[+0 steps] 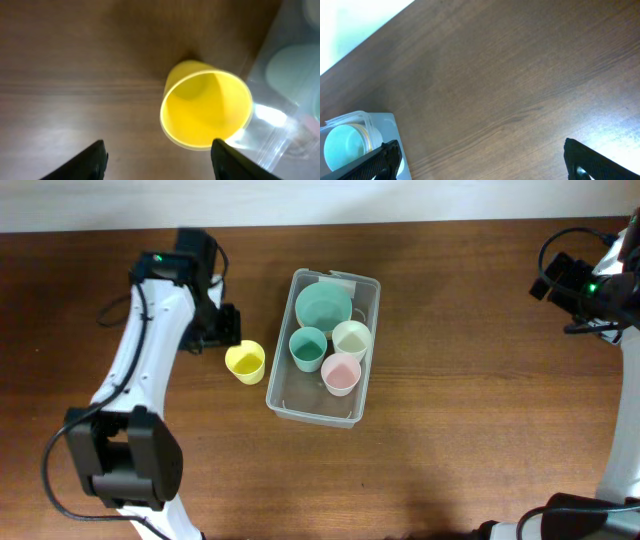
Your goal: Pack container
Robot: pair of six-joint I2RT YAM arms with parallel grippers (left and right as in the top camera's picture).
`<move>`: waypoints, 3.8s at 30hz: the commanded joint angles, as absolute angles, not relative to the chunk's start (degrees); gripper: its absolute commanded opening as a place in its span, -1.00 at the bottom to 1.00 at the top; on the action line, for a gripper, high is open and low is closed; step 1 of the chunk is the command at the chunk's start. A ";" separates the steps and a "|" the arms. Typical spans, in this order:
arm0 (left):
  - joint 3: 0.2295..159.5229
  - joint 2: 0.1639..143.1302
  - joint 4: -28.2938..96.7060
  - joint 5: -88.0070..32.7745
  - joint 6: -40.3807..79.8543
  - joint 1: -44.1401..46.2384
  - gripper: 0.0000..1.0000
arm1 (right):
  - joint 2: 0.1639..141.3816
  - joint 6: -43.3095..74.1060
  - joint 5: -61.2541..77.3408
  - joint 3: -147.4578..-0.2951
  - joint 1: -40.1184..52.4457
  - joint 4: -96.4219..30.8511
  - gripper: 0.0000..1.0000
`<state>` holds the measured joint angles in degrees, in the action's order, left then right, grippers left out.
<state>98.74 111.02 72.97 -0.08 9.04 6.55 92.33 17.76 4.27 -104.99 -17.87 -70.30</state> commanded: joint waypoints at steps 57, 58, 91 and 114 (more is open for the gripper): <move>83.26 103.39 60.12 7.05 10.72 26.04 -0.99 | 92.42 17.61 3.81 -105.06 -18.02 -70.28 0.98; 83.26 103.74 59.68 7.22 10.70 26.04 -0.99 | 92.42 17.61 3.81 -105.06 -18.02 -70.30 0.98; 98.28 105.34 68.73 12.23 12.53 18.63 -0.44 | 92.42 17.61 3.81 -105.06 -18.02 -70.28 0.98; 83.02 105.32 57.10 -4.10 12.88 27.24 -0.85 | 92.42 17.61 3.81 -105.06 -18.02 -70.30 0.98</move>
